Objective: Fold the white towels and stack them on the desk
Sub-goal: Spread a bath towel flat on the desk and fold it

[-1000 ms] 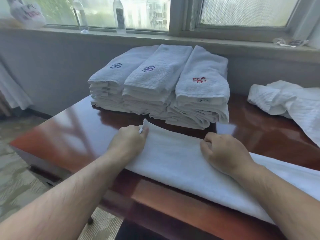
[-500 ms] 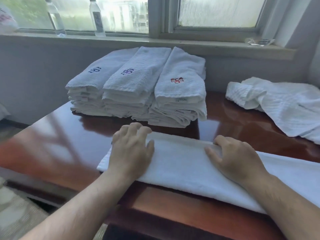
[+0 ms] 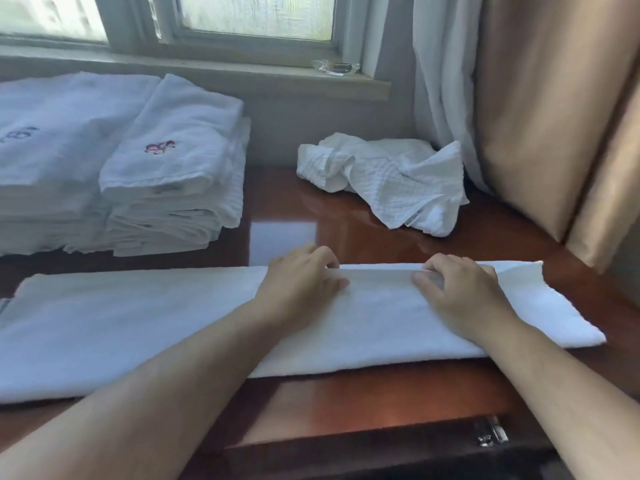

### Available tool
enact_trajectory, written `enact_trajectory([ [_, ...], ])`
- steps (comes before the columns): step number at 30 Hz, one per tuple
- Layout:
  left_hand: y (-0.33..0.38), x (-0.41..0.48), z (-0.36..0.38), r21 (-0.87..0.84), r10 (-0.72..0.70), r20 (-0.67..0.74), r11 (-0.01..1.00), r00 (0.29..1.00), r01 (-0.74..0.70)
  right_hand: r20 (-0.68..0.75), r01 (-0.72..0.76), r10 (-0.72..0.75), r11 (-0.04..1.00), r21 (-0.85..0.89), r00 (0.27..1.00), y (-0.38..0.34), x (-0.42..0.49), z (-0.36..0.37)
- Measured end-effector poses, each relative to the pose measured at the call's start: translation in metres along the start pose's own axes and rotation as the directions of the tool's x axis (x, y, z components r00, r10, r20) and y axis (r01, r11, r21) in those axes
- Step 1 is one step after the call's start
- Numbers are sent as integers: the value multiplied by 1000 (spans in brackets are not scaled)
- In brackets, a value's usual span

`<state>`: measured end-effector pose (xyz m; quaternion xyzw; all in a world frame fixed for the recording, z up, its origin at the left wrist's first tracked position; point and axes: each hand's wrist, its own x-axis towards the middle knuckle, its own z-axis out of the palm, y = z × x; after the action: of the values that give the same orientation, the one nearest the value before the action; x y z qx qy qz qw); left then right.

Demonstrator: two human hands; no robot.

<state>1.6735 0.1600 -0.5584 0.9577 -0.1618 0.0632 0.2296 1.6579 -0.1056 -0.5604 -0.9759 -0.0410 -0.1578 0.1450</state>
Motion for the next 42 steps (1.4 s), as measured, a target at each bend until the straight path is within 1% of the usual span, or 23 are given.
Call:
enact_trajectory([
  [2,1,8,-1,-11,3,-18,1000,1000,-3,42,25,-24,1000,-19,999,6,7,-2],
  [5,1,16,-5,-3,8,-62,1000,998,-8,24,44,-44,999,-13,999,8,20,-7],
  [8,1,20,-4,78,-12,-35,997,999,15,36,16,-14,998,-56,999,11,24,-6],
  [10,0,21,1,118,-30,-39,992,999,34,23,-29,30,997,-69,999,19,22,-4],
  [12,0,18,7,115,-21,-69,993,997,29,18,-49,50,999,-24,999,30,22,-5],
  [15,-1,14,11,110,-3,-40,994,999,8,105,-56,50,997,57,993,37,29,-11],
  [17,-1,13,11,80,4,-34,997,999,-1,77,-45,37,993,110,996,34,32,-14],
  [18,-1,11,11,57,11,-43,998,999,-8,42,-37,35,998,58,999,33,33,-15],
  [19,-1,10,10,31,17,-60,999,998,-15,-2,-43,43,998,-40,999,32,32,-14],
  [20,0,9,10,6,21,-84,1000,996,-20,-67,-72,63,986,-147,996,29,30,-14],
  [21,0,8,9,-15,22,-113,1000,993,-24,-141,-97,69,973,-208,988,24,26,-12],
  [22,1,7,8,-35,23,-146,999,989,-28,-192,-109,70,974,-198,979,14,22,-12],
  [23,3,5,6,-63,19,-181,998,983,-31,-210,-89,59,987,-133,976,3,18,-11],
  [25,5,-1,-1,-150,-11,-257,988,966,-29,-128,-26,29,999,28,991,-27,8,-4],
  [27,0,-13,-13,-201,-35,-307,979,951,-29,-36,53,-49,990,132,998,-56,2,7],
  [29,-17,-33,-26,-168,-39,-264,986,964,-6,12,158,-166,956,247,986,-84,-2,14],
  [31,-42,-59,-40,-95,-62,-187,994,980,45,60,247,-276,923,294,959,-110,-2,23],
  [32,-55,-74,-49,-54,-82,-174,996,981,73,76,289,-323,912,290,943,-122,-1,28],
  [34,-81,-102,-66,8,-130,-205,991,970,135,81,357,-393,890,282,916,-146,1,37],
  [36,-106,-124,-83,47,-208,-252,973,945,227,86,413,-456,860,300,886,-169,4,44],
  [39,-139,-148,-103,120,-386,-301,892,872,436,92,470,-528,811,348,844,-199,4,52],
  [41,-152,-154,-110,137,-519,-295,808,802,573,78,496,-556,789,363,827,-209,0,57],
  [42,-157,-157,-115,143,-592,-279,753,756,643,76,511,-573,777,369,816,-214,-2,60],
])
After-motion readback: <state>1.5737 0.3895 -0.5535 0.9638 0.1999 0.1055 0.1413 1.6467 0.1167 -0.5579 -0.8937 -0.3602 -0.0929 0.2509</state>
